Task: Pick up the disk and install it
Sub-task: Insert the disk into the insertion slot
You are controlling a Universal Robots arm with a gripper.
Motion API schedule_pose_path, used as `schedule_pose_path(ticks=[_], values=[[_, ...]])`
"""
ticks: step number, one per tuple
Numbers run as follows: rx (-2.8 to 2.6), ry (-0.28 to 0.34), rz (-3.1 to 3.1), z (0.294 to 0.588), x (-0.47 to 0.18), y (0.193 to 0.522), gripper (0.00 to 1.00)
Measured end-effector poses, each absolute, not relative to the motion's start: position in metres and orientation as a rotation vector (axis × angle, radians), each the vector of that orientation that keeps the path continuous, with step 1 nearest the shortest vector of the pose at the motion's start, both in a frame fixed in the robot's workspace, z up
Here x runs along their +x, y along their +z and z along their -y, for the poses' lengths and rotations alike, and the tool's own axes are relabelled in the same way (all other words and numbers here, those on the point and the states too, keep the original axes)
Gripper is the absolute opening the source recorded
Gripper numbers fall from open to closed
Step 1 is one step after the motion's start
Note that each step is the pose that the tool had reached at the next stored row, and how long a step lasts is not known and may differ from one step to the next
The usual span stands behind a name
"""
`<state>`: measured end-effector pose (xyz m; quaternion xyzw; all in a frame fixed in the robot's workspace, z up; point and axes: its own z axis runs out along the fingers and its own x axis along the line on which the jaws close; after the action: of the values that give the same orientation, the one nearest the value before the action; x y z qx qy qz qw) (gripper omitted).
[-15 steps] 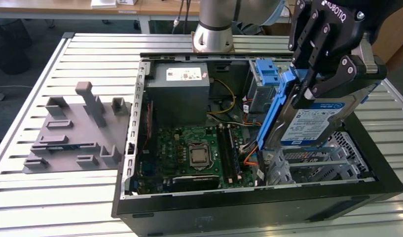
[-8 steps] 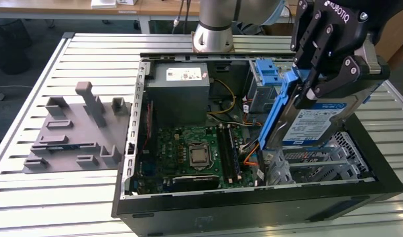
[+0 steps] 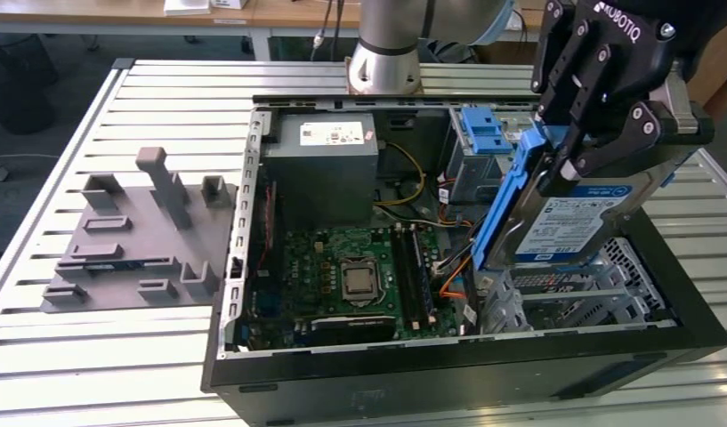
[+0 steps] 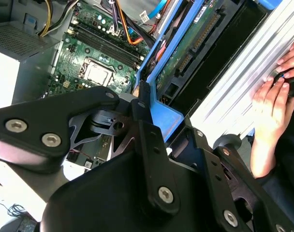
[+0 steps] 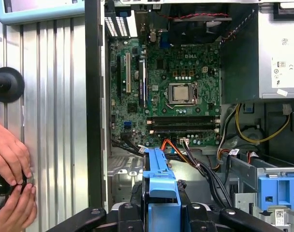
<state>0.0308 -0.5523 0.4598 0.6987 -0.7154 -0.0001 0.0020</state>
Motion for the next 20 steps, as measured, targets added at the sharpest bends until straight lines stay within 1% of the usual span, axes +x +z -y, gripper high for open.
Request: schedule_pose_path(ticks=[20], values=[[2.192, 0.000, 2.245, 0.5553, 0.0384, 0.4575, 0.36]])
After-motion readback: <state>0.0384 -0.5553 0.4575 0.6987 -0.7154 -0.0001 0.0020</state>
